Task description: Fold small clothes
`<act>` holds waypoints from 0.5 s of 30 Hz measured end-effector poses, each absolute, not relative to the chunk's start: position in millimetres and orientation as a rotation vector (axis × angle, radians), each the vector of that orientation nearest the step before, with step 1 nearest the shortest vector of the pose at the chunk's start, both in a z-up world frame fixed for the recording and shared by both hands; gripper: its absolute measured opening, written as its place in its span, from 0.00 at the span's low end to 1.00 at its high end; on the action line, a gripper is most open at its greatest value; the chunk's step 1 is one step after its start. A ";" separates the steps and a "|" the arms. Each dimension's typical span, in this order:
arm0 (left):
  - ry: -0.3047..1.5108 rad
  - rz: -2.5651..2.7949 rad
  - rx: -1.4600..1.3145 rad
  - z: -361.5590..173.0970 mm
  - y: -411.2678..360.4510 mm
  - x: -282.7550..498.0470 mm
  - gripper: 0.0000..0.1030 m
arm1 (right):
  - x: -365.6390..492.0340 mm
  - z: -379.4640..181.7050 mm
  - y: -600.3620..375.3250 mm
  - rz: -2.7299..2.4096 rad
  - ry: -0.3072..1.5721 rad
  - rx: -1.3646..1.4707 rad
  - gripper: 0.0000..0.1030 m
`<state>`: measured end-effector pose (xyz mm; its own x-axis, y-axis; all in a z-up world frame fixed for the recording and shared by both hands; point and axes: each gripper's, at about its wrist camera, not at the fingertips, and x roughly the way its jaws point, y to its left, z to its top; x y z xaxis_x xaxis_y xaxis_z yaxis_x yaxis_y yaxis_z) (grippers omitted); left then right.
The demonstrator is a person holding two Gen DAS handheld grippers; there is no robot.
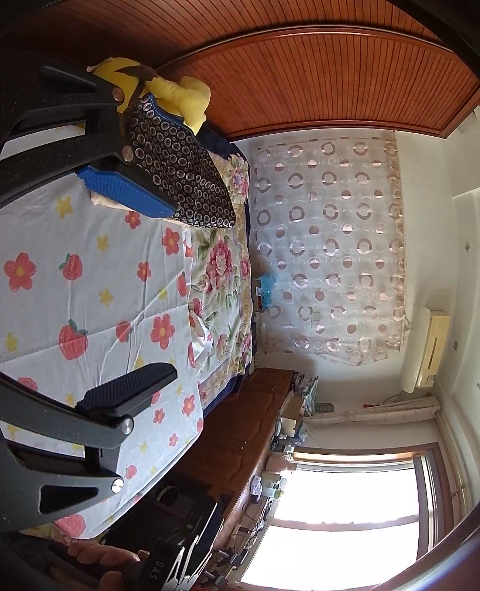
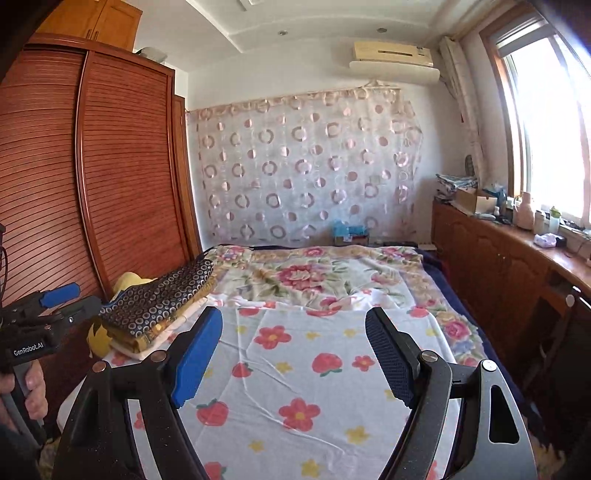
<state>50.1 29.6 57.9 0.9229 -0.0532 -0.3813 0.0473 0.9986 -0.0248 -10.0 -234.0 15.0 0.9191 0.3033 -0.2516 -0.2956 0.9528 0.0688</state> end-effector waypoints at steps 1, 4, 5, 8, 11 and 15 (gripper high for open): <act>0.392 -0.052 -0.014 57.8 29.5 50.0 0.79 | -10.8 15.1 -233.8 0.304 0.263 0.030 0.79; 0.393 -0.052 -0.015 57.5 29.3 50.0 0.79 | -12.4 16.0 -232.5 0.298 0.263 0.032 0.79; 0.393 -0.052 -0.014 57.5 29.4 50.0 0.79 | -12.2 16.7 -232.9 0.296 0.264 0.033 0.79; 0.394 -0.051 -0.013 57.3 28.3 49.4 0.79 | -13.6 18.6 -234.9 0.291 0.265 0.036 0.79; 0.393 -0.051 -0.012 57.2 28.2 49.5 0.79 | -13.2 19.5 -236.9 0.290 0.268 0.037 0.79; 0.396 -0.052 -0.015 57.2 27.9 48.7 0.79 | -13.1 20.0 -239.7 0.290 0.271 0.038 0.79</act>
<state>48.7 27.9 57.2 0.9212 -0.0537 -0.3854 0.0480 0.9985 -0.0246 -13.1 -239.7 20.0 0.9222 0.2876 -0.2587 -0.2774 0.9578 0.0756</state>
